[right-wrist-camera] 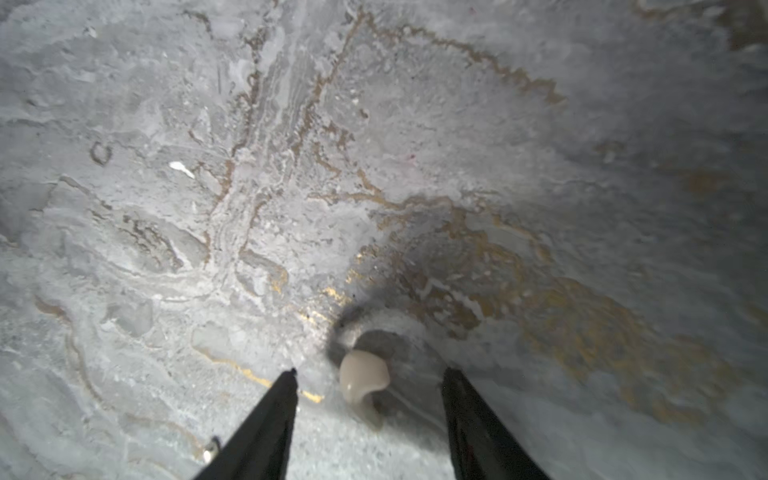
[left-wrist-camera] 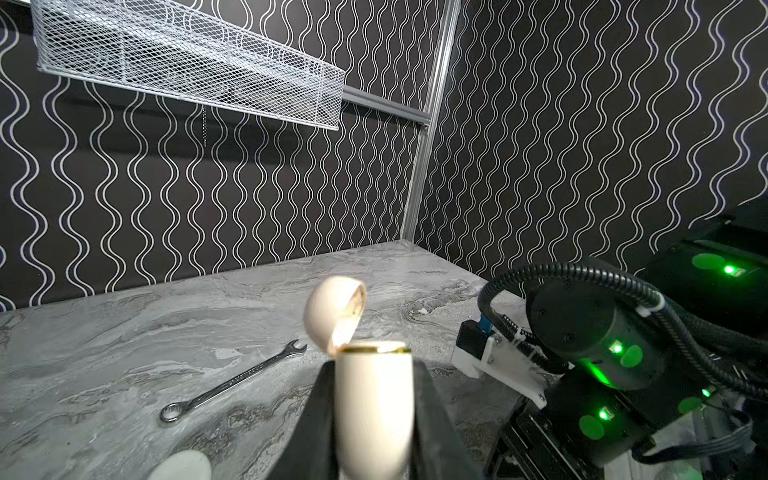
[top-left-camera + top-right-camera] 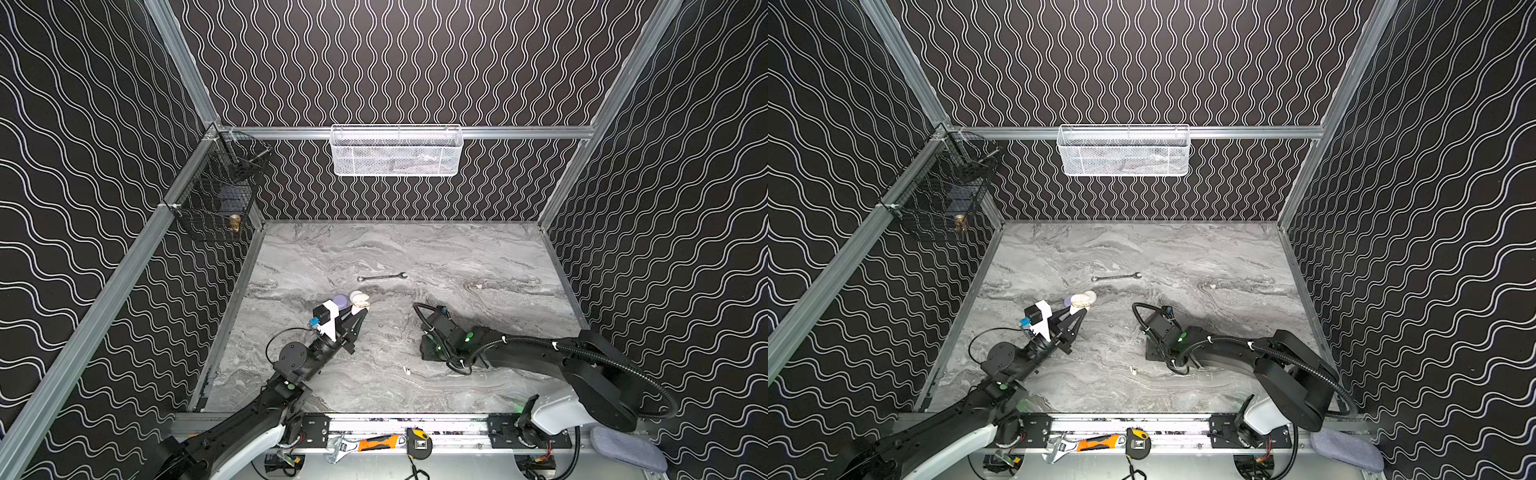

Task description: Insert the wireless bluetooth earbuds into the charging case

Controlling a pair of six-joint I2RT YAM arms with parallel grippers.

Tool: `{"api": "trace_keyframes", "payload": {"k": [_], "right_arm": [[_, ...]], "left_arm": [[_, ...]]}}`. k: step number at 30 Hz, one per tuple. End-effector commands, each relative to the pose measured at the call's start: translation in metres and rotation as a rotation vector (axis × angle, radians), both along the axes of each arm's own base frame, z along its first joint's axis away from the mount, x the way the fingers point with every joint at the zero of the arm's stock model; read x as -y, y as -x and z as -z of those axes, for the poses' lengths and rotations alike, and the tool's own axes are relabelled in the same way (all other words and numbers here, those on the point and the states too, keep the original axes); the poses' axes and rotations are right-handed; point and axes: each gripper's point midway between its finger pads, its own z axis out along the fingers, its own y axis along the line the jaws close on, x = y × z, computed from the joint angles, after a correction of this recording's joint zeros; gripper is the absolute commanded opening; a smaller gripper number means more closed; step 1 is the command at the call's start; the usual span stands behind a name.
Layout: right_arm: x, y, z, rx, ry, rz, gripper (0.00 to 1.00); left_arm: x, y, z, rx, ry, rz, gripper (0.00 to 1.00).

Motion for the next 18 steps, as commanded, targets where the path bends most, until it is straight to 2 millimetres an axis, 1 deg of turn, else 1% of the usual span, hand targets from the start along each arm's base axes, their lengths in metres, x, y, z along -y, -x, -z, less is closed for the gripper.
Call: {"api": "trace_keyframes", "payload": {"k": [1, 9, 13, 15, 16, 17, 18], "right_arm": [[0.011, 0.004, -0.001, -0.020, 0.102, -0.023, 0.65], [0.008, 0.001, -0.011, -0.047, 0.221, -0.119, 0.67], [-0.002, 0.006, -0.015, -0.081, 0.217, -0.212, 0.67], [-0.001, 0.004, -0.016, -0.090, 0.248, -0.234, 0.66], [0.001, 0.006, -0.013, -0.099, 0.266, -0.245, 0.66], [-0.003, 0.002, -0.016, -0.096, 0.262, -0.255, 0.65], [-0.006, 0.001, -0.015, -0.104, 0.260, -0.265, 0.63]], "left_arm": [[-0.001, 0.002, -0.012, 0.033, 0.022, -0.001, 0.00], [0.001, 0.005, -0.015, 0.048, 0.020, 0.021, 0.00], [0.002, 0.011, -0.021, 0.086, 0.041, 0.043, 0.00], [0.002, 0.012, -0.021, 0.089, 0.042, 0.045, 0.00], [0.002, 0.012, -0.021, 0.089, 0.044, 0.046, 0.00], [0.001, 0.013, -0.021, 0.091, 0.050, 0.046, 0.00], [0.001, 0.014, -0.022, 0.099, 0.053, 0.048, 0.00]]}}
